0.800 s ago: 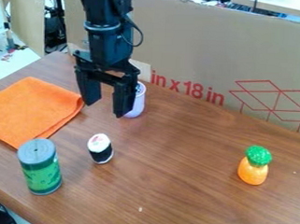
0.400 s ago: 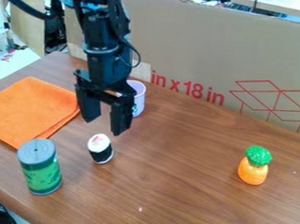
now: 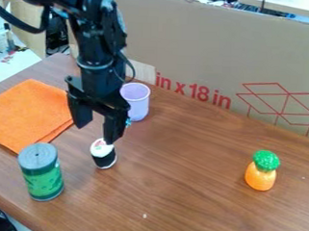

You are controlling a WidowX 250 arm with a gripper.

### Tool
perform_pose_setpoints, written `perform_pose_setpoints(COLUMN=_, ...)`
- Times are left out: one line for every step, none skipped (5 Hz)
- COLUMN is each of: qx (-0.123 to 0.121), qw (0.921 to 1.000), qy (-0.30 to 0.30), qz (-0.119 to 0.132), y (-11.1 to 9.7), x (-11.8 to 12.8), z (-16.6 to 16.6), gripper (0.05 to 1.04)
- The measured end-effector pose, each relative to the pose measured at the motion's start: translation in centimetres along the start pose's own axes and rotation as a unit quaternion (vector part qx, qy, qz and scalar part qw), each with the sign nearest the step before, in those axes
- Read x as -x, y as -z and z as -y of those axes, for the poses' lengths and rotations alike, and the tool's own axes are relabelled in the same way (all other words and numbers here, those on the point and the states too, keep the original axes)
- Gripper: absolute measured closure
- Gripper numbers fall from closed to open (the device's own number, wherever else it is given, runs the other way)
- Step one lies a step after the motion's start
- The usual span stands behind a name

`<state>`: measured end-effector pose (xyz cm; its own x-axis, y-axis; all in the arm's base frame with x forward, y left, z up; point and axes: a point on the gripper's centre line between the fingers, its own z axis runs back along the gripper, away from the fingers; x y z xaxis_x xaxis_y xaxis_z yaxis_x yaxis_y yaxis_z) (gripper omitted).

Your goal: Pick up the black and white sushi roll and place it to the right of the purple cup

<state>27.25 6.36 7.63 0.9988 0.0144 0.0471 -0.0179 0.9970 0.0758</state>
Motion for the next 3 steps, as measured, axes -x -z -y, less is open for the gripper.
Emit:
perform_pose_setpoints(qx=-0.014, qw=0.9994, qy=-0.010, qz=-0.030, y=1.7, x=-0.1, z=-0.4, gripper=0.081)
perform_pose_setpoints(qx=-0.005, qw=0.9989, qy=-0.009, qz=-0.046, y=2.9, x=-0.8, z=-0.3, gripper=0.081)
perform_pose_setpoints(qx=-0.002, qw=0.9982, qy=-0.009, qz=-0.059, y=3.1, x=-0.7, z=-0.2, gripper=0.081)
